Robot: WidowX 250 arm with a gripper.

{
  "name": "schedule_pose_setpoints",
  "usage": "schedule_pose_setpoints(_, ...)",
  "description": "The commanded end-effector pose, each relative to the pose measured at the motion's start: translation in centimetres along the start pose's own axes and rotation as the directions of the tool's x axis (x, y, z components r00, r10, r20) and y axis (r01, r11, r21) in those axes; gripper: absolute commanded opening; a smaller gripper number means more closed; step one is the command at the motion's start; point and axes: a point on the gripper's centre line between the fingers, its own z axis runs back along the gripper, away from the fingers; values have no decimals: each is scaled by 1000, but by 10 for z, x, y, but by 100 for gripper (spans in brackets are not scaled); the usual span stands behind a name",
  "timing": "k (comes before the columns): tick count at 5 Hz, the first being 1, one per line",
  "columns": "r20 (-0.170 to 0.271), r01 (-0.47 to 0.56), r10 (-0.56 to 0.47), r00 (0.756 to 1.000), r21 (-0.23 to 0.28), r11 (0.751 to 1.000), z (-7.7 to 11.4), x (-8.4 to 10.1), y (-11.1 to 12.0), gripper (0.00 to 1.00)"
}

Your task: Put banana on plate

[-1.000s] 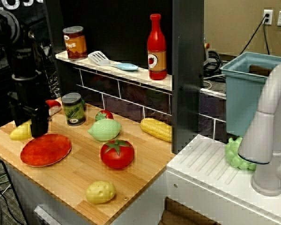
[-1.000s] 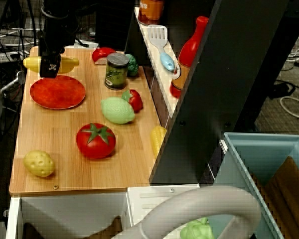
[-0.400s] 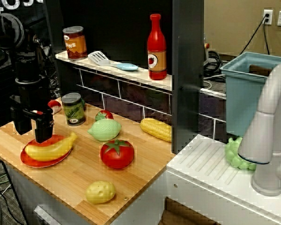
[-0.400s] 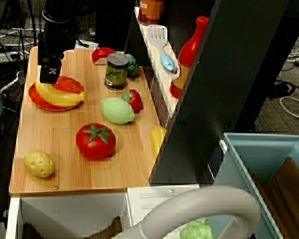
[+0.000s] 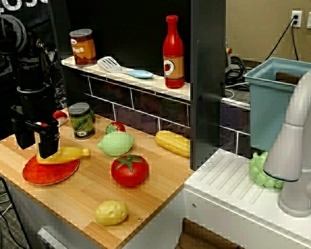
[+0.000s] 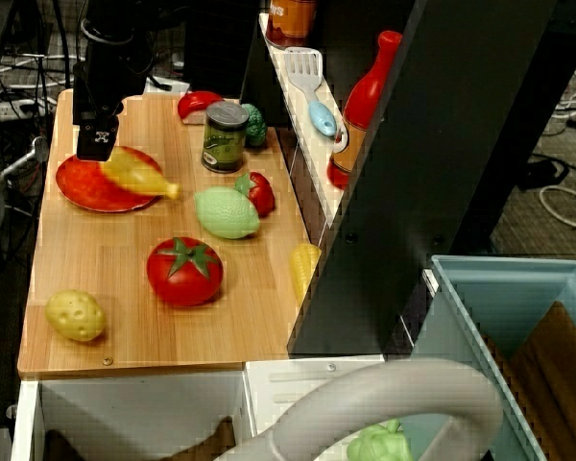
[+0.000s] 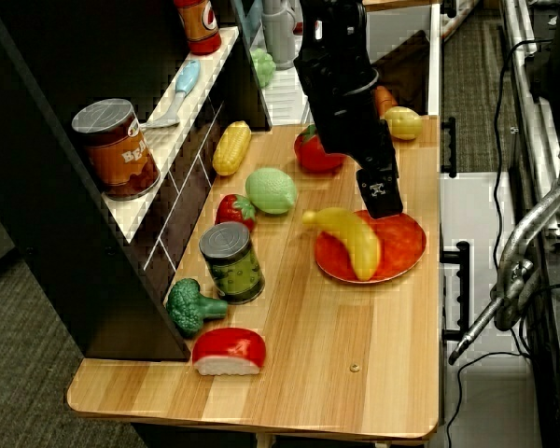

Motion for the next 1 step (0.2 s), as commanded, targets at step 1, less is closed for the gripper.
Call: schedule_pose_setpoints(1,46,-8,6,999,42,999,21,0,6,100)
